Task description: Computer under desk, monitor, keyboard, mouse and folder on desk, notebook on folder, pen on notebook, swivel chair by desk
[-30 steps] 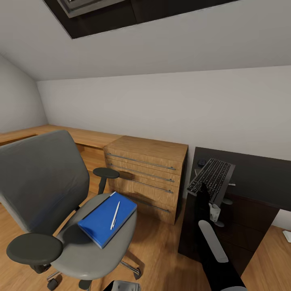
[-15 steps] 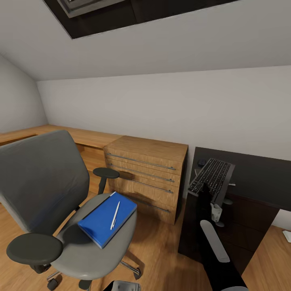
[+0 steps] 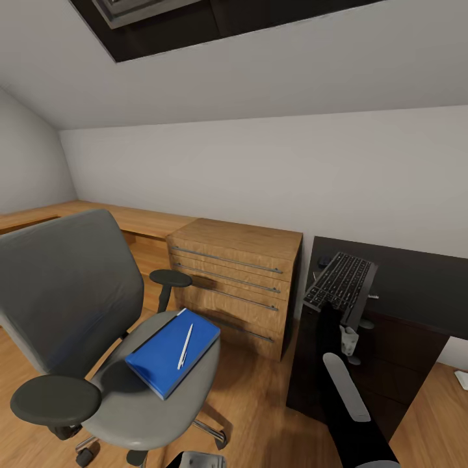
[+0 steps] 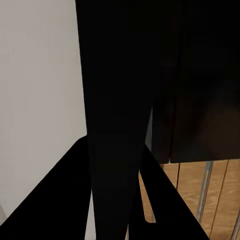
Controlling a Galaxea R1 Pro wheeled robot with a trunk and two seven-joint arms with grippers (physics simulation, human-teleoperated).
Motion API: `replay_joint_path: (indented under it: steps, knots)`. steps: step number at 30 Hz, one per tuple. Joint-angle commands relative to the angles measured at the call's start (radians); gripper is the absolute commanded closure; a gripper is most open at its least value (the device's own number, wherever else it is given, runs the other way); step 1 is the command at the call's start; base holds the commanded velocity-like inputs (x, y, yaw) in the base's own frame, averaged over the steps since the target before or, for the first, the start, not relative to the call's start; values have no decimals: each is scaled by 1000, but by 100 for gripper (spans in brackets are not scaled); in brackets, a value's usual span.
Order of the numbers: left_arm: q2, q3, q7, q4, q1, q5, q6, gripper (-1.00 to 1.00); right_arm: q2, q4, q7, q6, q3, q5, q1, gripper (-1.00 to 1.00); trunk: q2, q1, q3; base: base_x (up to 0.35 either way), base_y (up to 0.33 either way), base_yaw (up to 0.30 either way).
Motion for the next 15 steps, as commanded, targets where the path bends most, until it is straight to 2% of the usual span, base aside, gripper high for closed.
replay_joint_path:
  steps: [1, 7, 13, 15]
  knots:
    - [0, -1, 7, -1, 0, 11, 3, -100, 1, -1, -3, -3, -1, -6, 0, 100, 0, 0, -1, 0, 0, 0]
    - [1, -1, 7, -2, -1, 10, 1, -100, 1, -22, -1, -8, -1, -5, 0, 100, 42, -23, 18, 0, 0, 0]
    - [0, -1, 7, -1, 0, 10, 1, -100, 0, -94, 1, -13, -1, -1, 4, 100, 84, -46, 37, 0, 0, 0]
    - [0, -2, 7, -1, -1, 10, 1, -100, 1, -145, -1, -13, 0, -1, 26, 100, 91, -50, 40, 0, 0, 0]
